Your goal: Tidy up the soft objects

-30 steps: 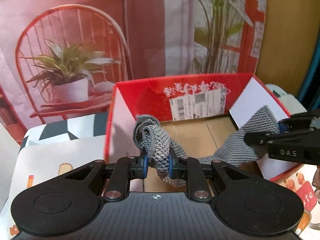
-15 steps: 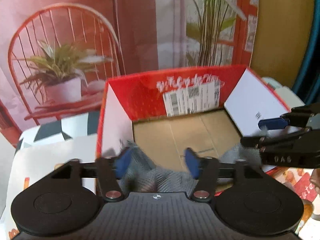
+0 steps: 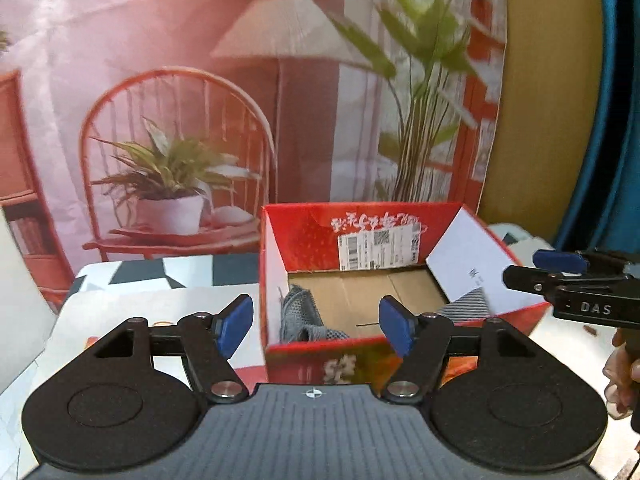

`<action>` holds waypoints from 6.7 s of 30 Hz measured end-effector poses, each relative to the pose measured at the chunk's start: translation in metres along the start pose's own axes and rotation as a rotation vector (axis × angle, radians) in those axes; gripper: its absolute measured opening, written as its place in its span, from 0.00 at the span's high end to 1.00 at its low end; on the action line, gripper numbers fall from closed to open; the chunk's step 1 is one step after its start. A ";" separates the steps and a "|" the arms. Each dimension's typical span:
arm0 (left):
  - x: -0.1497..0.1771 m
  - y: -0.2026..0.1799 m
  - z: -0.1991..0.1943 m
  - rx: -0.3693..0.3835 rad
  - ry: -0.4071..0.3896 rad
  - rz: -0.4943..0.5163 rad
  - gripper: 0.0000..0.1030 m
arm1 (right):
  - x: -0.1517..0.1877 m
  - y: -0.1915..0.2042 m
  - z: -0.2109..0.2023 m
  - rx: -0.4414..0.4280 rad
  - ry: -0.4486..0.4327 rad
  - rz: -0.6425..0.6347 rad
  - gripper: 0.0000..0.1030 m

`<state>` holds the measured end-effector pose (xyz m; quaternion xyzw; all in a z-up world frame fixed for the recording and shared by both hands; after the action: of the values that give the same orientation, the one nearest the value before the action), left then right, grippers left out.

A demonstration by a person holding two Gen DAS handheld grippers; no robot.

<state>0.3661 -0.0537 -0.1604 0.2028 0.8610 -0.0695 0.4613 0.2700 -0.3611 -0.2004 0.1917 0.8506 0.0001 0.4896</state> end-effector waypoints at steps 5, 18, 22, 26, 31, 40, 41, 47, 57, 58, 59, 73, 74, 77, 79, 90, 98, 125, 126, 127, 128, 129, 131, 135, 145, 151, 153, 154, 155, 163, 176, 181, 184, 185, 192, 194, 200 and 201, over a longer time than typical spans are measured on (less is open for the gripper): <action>0.029 -0.007 -0.041 0.009 -0.048 -0.027 0.30 | 0.021 0.003 -0.052 -0.026 -0.120 0.038 0.43; 0.114 -0.026 -0.058 0.038 0.006 -0.039 0.30 | 0.105 0.014 -0.108 -0.036 -0.135 0.064 0.43; 0.132 -0.027 -0.049 0.062 0.035 -0.063 0.31 | 0.124 0.021 -0.107 -0.055 -0.103 0.064 0.43; 0.149 -0.031 -0.044 0.081 0.067 -0.076 0.32 | 0.141 0.029 -0.099 -0.070 -0.060 0.068 0.43; 0.163 -0.037 -0.038 0.105 0.089 -0.082 0.34 | 0.160 0.045 -0.086 -0.106 -0.005 0.060 0.44; 0.184 -0.036 -0.024 0.134 0.135 -0.126 0.41 | 0.189 0.069 -0.065 -0.145 0.069 -0.006 0.46; 0.187 -0.035 -0.022 0.138 0.143 -0.132 0.42 | 0.192 0.070 -0.063 -0.145 0.076 -0.010 0.47; 0.196 -0.037 -0.013 0.152 0.175 -0.140 0.45 | 0.209 0.074 -0.054 -0.156 0.131 -0.015 0.51; 0.201 -0.040 -0.008 0.145 0.195 -0.128 0.45 | 0.215 0.076 -0.046 -0.170 0.151 -0.021 0.52; 0.201 -0.041 -0.007 0.144 0.195 -0.125 0.45 | 0.216 0.076 -0.046 -0.172 0.153 -0.017 0.52; 0.202 -0.042 -0.007 0.142 0.194 -0.120 0.45 | 0.216 0.077 -0.045 -0.174 0.155 -0.016 0.53; 0.190 -0.044 -0.024 0.138 0.144 -0.112 0.60 | 0.204 0.081 -0.059 -0.187 0.118 -0.029 0.67; 0.187 -0.044 -0.027 0.137 0.134 -0.110 0.60 | 0.202 0.082 -0.061 -0.188 0.109 -0.036 0.67; 0.179 -0.042 -0.033 0.135 0.105 -0.117 0.60 | 0.194 0.085 -0.068 -0.193 0.080 -0.053 0.67; 0.173 -0.041 -0.037 0.137 0.086 -0.123 0.60 | 0.186 0.087 -0.073 -0.197 0.057 -0.064 0.67; 0.140 -0.036 -0.053 0.141 0.006 -0.130 0.60 | 0.143 0.100 -0.094 -0.203 -0.059 -0.141 0.67; 0.104 -0.029 -0.061 0.118 -0.063 -0.120 0.60 | 0.105 0.106 -0.098 -0.211 -0.114 -0.167 0.66; -0.014 -0.016 -0.019 0.176 -0.099 -0.117 0.60 | -0.037 0.088 -0.060 -0.217 -0.142 -0.188 0.66; -0.019 -0.015 -0.014 0.176 -0.102 -0.115 0.60 | -0.042 0.086 -0.056 -0.217 -0.137 -0.192 0.66; -0.024 -0.014 -0.009 0.178 -0.101 -0.115 0.60 | -0.046 0.085 -0.052 -0.218 -0.132 -0.194 0.66; -0.028 -0.012 -0.003 0.181 -0.100 -0.116 0.60 | -0.049 0.083 -0.047 -0.219 -0.126 -0.193 0.66; -0.033 -0.010 0.002 0.179 -0.103 -0.116 0.60 | -0.053 0.081 -0.042 -0.217 -0.119 -0.194 0.66; -0.042 -0.008 0.012 0.177 -0.100 -0.115 0.60 | -0.059 0.077 -0.031 -0.219 -0.105 -0.192 0.66; -0.059 -0.009 0.031 0.162 -0.091 -0.087 0.60 | -0.072 0.067 -0.008 -0.218 -0.086 -0.179 0.67; -0.061 -0.009 0.104 0.157 0.039 -0.098 0.60 | -0.084 0.035 0.058 -0.203 0.009 -0.117 0.67; -0.041 -0.008 0.152 0.162 0.154 -0.101 0.60 | -0.058 0.019 0.108 -0.183 0.143 -0.067 0.67; -0.035 -0.009 0.164 0.162 0.184 -0.098 0.60 | -0.049 0.014 0.123 -0.169 0.184 -0.064 0.67; -0.032 -0.009 0.170 0.159 0.196 -0.096 0.60 | -0.046 0.012 0.129 -0.163 0.199 -0.062 0.67; -0.028 -0.009 0.176 0.156 0.212 -0.093 0.60 | -0.043 0.010 0.134 -0.159 0.209 -0.060 0.67; -0.011 -0.008 0.211 0.141 0.301 -0.081 0.60 | -0.017 0.000 0.169 -0.132 0.377 -0.021 0.68; -0.017 -0.011 0.214 0.149 0.281 -0.071 0.60 | -0.008 -0.016 0.182 -0.026 0.477 0.042 0.63; -0.023 -0.009 0.184 0.144 0.228 -0.079 0.60 | -0.020 -0.010 0.165 -0.034 0.426 0.026 0.63; -0.023 -0.007 0.158 0.140 0.200 -0.083 0.60 | -0.028 -0.001 0.144 -0.044 0.381 -0.002 0.63; -0.022 -0.007 0.147 0.140 0.190 -0.090 0.60 | -0.030 0.003 0.135 -0.051 0.364 -0.008 0.63; 0.004 -0.012 0.089 0.143 0.153 -0.133 0.58 | -0.023 0.023 0.071 -0.099 0.271 -0.018 0.62; 0.017 -0.015 0.077 0.142 0.153 -0.131 0.58 | -0.016 0.026 0.052 -0.109 0.249 -0.012 0.62; 0.049 -0.026 0.049 0.102 0.133 -0.118 0.57 | 0.011 0.031 0.008 -0.132 0.176 -0.019 0.62; 0.054 -0.028 0.046 0.099 0.132 -0.119 0.57 | 0.016 0.032 0.003 -0.136 0.166 -0.021 0.62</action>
<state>0.3635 -0.0778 -0.2323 0.1779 0.8956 -0.1257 0.3879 0.2757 -0.3268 -0.2092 0.1484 0.8883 0.0684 0.4292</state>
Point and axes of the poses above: each gripper's, at about its wrist camera, not at the fingertips, and z roughly the way its jaws point, y to its left, x to its underside, the point moved 10 cm from there along z, roughly the way its jaws point, and after that the axes turned 5 degrees about z, right-handed, at the moved point
